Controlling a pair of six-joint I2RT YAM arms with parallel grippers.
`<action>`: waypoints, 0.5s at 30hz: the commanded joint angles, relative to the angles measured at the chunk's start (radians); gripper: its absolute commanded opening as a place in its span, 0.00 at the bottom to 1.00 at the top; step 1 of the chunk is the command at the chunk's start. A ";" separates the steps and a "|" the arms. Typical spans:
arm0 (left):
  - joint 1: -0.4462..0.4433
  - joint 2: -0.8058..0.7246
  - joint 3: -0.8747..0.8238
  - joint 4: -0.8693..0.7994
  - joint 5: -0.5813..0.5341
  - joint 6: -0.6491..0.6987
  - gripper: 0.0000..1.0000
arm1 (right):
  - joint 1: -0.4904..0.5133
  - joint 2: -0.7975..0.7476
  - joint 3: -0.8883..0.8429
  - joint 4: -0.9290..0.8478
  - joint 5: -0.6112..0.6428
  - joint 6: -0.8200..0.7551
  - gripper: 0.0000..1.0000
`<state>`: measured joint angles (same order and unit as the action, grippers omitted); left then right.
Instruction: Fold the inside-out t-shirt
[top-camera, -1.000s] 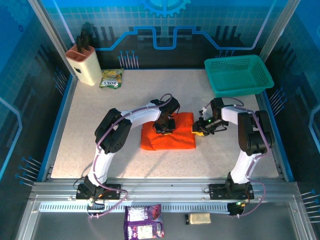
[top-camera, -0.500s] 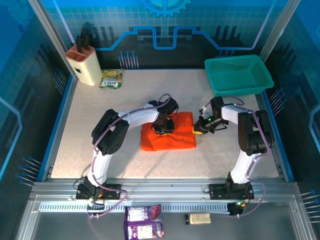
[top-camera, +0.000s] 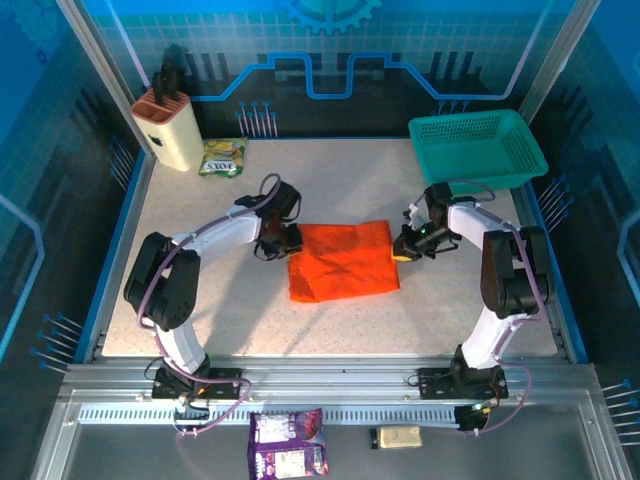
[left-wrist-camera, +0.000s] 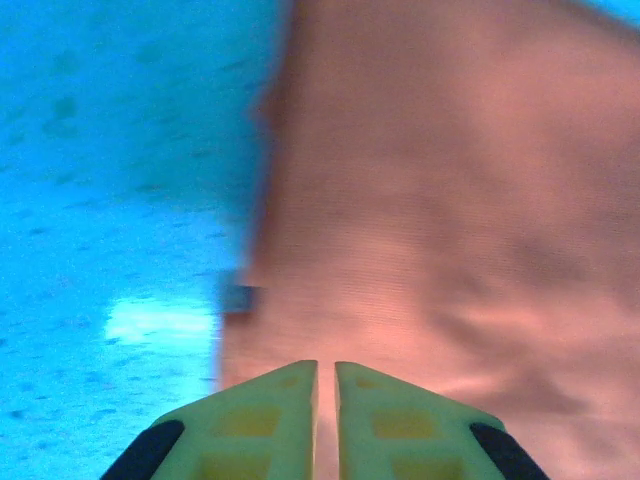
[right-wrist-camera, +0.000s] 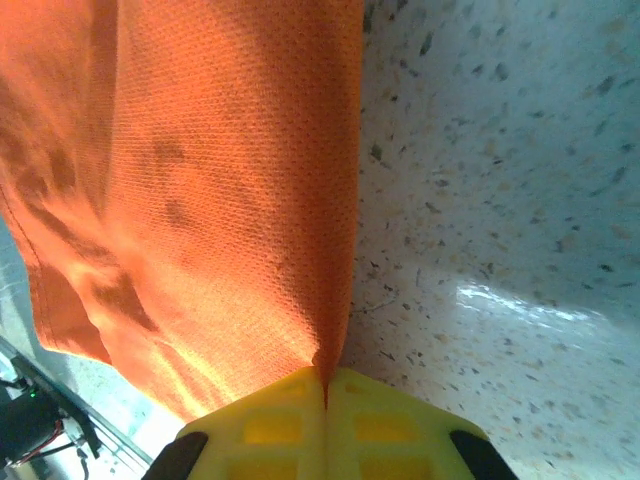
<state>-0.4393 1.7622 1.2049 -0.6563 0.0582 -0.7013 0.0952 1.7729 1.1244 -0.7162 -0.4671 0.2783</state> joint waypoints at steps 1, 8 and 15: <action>0.035 -0.026 -0.089 0.008 0.057 0.026 0.11 | -0.014 -0.033 0.039 -0.084 0.069 -0.020 0.00; 0.048 0.010 -0.168 0.112 0.166 0.001 0.06 | -0.010 -0.049 0.070 -0.143 0.146 -0.030 0.00; 0.045 0.029 -0.165 0.188 0.233 -0.029 0.05 | 0.013 -0.069 0.106 -0.201 0.232 -0.033 0.00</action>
<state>-0.3920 1.7718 1.0477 -0.5217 0.2226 -0.7090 0.0971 1.7393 1.1938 -0.8566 -0.2890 0.2604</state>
